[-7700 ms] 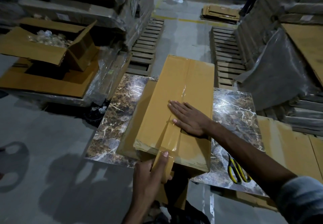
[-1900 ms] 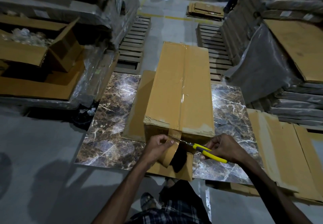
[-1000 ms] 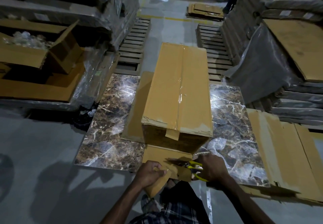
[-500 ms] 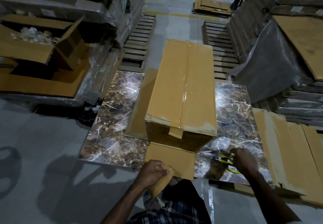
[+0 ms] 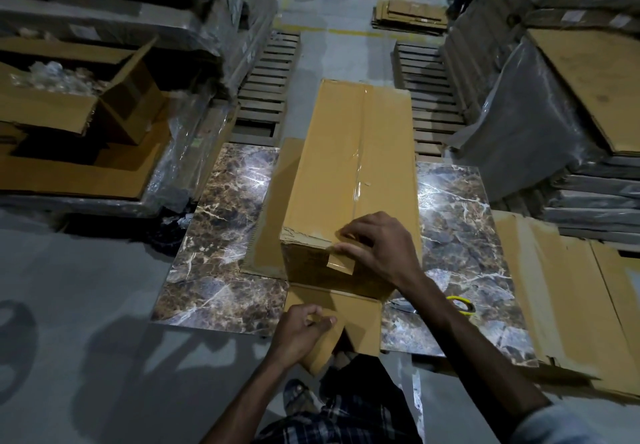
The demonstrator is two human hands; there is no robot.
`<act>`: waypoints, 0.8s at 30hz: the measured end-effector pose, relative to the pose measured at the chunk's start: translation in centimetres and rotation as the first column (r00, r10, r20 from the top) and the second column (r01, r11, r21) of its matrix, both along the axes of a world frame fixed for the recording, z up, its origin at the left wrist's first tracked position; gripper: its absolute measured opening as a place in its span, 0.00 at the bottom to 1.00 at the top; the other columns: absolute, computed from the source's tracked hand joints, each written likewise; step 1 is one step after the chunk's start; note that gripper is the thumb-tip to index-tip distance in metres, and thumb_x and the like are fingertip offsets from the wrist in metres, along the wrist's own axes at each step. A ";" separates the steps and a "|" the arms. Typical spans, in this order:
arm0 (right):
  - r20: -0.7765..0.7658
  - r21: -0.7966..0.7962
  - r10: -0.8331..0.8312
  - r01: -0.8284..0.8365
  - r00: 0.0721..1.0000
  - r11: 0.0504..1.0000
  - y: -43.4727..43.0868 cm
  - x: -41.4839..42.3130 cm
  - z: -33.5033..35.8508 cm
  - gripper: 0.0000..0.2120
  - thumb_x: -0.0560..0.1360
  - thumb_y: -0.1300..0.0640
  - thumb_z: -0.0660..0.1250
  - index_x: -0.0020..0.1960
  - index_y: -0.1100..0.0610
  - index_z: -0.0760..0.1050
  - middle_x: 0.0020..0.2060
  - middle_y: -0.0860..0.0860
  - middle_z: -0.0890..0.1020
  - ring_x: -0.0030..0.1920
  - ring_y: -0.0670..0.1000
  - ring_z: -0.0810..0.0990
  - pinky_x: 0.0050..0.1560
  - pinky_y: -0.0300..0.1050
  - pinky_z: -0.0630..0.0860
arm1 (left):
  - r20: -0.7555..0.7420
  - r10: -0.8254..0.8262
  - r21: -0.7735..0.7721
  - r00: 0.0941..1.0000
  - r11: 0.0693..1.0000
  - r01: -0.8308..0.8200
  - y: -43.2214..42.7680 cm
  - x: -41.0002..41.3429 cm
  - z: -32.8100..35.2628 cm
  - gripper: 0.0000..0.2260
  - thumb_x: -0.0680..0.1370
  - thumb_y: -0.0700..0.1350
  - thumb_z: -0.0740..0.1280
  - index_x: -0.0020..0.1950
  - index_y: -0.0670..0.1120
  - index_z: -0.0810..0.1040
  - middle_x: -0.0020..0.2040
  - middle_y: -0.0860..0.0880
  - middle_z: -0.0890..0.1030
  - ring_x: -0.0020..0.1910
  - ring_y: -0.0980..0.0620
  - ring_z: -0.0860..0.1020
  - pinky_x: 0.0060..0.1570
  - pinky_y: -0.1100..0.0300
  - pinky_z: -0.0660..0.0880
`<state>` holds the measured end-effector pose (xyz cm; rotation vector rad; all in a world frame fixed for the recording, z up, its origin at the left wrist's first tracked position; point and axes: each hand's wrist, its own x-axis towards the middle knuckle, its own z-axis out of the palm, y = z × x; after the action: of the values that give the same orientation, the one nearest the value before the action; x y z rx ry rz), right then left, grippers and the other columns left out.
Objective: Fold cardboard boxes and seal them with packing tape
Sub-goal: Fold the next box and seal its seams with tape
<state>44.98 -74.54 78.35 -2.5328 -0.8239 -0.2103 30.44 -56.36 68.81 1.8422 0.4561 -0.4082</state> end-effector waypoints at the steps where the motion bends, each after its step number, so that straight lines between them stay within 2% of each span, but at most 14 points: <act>1: 0.040 -0.010 -0.009 0.010 0.999 1.000 0.1 0.0 -0.7 0.19 0.75 0.34 0.69 0.56 0.46 0.84 0.53 0.45 0.85 0.53 0.46 0.77 0.48 0.48 0.76 | -0.002 0.008 -0.008 1.000 1.000 -0.008 0.0 0.1 0.1 0.08 0.77 0.52 0.76 0.49 0.51 0.80 0.35 0.60 0.74 0.33 0.62 0.71 0.31 0.68 0.66; 4: 0.225 -0.026 -0.015 0.022 0.974 0.999 0.0 0.0 -2.2 0.20 0.75 0.33 0.69 0.52 0.48 0.86 0.50 0.45 0.86 0.49 0.48 0.79 0.42 0.46 0.75 | -0.006 0.023 -0.012 1.000 1.000 -0.023 -0.1 0.0 0.1 0.08 0.77 0.51 0.76 0.45 0.52 0.79 0.35 0.57 0.78 0.32 0.61 0.70 0.30 0.67 0.65; 6: 0.312 -0.049 0.005 0.011 0.950 0.999 -0.1 0.0 -2.6 0.21 0.75 0.33 0.69 0.51 0.50 0.86 0.49 0.46 0.86 0.46 0.49 0.79 0.39 0.45 0.74 | -0.010 0.026 0.008 1.000 1.000 -0.026 -0.2 -0.1 0.2 0.08 0.77 0.52 0.76 0.44 0.53 0.79 0.47 0.48 0.85 0.32 0.61 0.71 0.31 0.66 0.66; 8: 0.343 -0.078 0.066 -0.041 0.937 0.996 -0.3 0.0 -3.0 0.20 0.77 0.35 0.69 0.52 0.52 0.86 0.51 0.47 0.85 0.45 0.49 0.78 0.37 0.45 0.74 | -0.008 0.023 0.021 1.000 1.000 -0.023 -0.3 -0.2 0.2 0.08 0.77 0.52 0.76 0.43 0.54 0.78 0.56 0.39 0.84 0.34 0.57 0.75 0.31 0.66 0.65; 10: 0.359 -0.131 0.151 -0.110 0.921 0.985 -0.9 -0.2 -3.5 0.20 0.79 0.38 0.69 0.57 0.54 0.84 0.55 0.49 0.84 0.47 0.51 0.77 0.39 0.45 0.76 | -0.008 0.026 0.014 1.000 1.000 -0.026 -0.4 -0.3 0.2 0.09 0.77 0.52 0.76 0.42 0.55 0.78 0.58 0.35 0.82 0.46 0.42 0.83 0.31 0.66 0.65; 11: 0.370 -0.149 0.177 -0.130 0.912 0.980 -1.2 -0.3 -3.7 0.19 0.80 0.40 0.69 0.58 0.55 0.83 0.57 0.50 0.83 0.48 0.51 0.77 0.41 0.45 0.77 | -0.014 0.024 0.008 1.000 1.000 -0.023 -0.4 -0.3 0.2 0.09 0.77 0.53 0.76 0.42 0.55 0.78 0.59 0.34 0.82 0.53 0.36 0.82 0.32 0.66 0.65; 13: 0.392 -0.171 0.193 -0.135 0.900 0.976 -1.6 -0.6 -4.0 0.19 0.80 0.43 0.70 0.61 0.57 0.82 0.59 0.52 0.82 0.49 0.52 0.77 0.43 0.45 0.77 | -0.016 0.014 0.004 1.000 1.000 -0.014 -0.5 -0.3 -0.1 0.09 0.77 0.53 0.76 0.42 0.55 0.78 0.59 0.34 0.82 0.58 0.33 0.79 0.32 0.64 0.65; 15: 0.389 -0.201 0.189 -0.117 0.901 0.973 -1.5 -0.8 -3.9 0.21 0.79 0.43 0.72 0.63 0.57 0.80 0.61 0.54 0.80 0.50 0.52 0.76 0.43 0.44 0.77 | -0.020 0.007 0.012 1.000 1.000 -0.007 -0.6 -0.2 -0.3 0.09 0.77 0.53 0.76 0.43 0.55 0.78 0.57 0.36 0.83 0.56 0.34 0.80 0.36 0.60 0.66; 16: 0.383 -0.218 0.186 -0.107 0.905 0.970 -1.5 -0.9 -3.8 0.23 0.78 0.42 0.73 0.64 0.57 0.78 0.62 0.55 0.78 0.50 0.52 0.76 0.43 0.44 0.77 | -0.014 0.008 0.017 1.000 1.000 -0.008 -0.6 -0.2 -0.3 0.09 0.77 0.53 0.77 0.43 0.54 0.78 0.54 0.38 0.84 0.52 0.38 0.82 0.38 0.61 0.65; 17: 0.377 -0.231 0.185 -0.101 0.908 0.968 -1.4 -0.9 -3.8 0.25 0.77 0.42 0.74 0.66 0.57 0.76 0.62 0.56 0.77 0.50 0.53 0.76 0.43 0.45 0.77 | -0.007 0.004 0.025 1.000 1.000 -0.004 -0.6 -0.2 -0.2 0.09 0.77 0.53 0.77 0.43 0.54 0.78 0.60 0.46 0.78 0.45 0.44 0.83 0.37 0.61 0.66; 18: 0.370 -0.239 0.189 -0.103 0.910 0.966 -1.4 -0.9 -3.8 0.27 0.76 0.42 0.75 0.67 0.57 0.75 0.62 0.57 0.76 0.50 0.54 0.75 0.43 0.46 0.78 | -0.004 -0.004 0.028 1.000 1.000 0.005 -0.6 -0.3 -0.1 0.09 0.77 0.52 0.77 0.43 0.53 0.78 0.37 0.56 0.70 0.37 0.52 0.80 0.34 0.62 0.66; 19: 0.359 -0.247 0.195 -0.109 0.913 0.963 -1.4 -0.8 -3.7 0.28 0.75 0.42 0.75 0.68 0.57 0.74 0.63 0.57 0.75 0.50 0.54 0.75 0.44 0.47 0.79 | -0.005 -0.010 0.027 1.000 1.000 0.010 -0.7 -0.3 -0.1 0.09 0.77 0.52 0.77 0.42 0.53 0.78 0.35 0.52 0.78 0.32 0.57 0.75 0.32 0.63 0.66; 22: 0.326 -0.250 0.171 -0.090 0.930 0.964 -1.0 -0.9 -3.6 0.31 0.75 0.34 0.71 0.68 0.55 0.74 0.63 0.55 0.75 0.50 0.54 0.75 0.43 0.50 0.78 | -0.013 -0.003 0.028 1.000 1.000 0.004 -0.7 -0.4 -0.2 0.08 0.76 0.52 0.77 0.43 0.53 0.80 0.33 0.58 0.75 0.30 0.60 0.72 0.30 0.65 0.65; 24: 0.300 -0.160 0.071 -0.023 0.951 0.987 -0.3 -1.2 -3.1 0.30 0.76 0.29 0.64 0.64 0.52 0.77 0.59 0.52 0.78 0.50 0.51 0.75 0.43 0.47 0.75 | -0.010 -0.003 0.023 1.000 1.000 0.004 -0.7 -0.6 0.0 0.08 0.76 0.53 0.77 0.43 0.54 0.80 0.33 0.58 0.76 0.30 0.60 0.72 0.29 0.66 0.65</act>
<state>43.75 -74.85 75.27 -2.6603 -1.0539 -0.5529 29.86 -57.08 68.77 1.8644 0.4662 -0.4163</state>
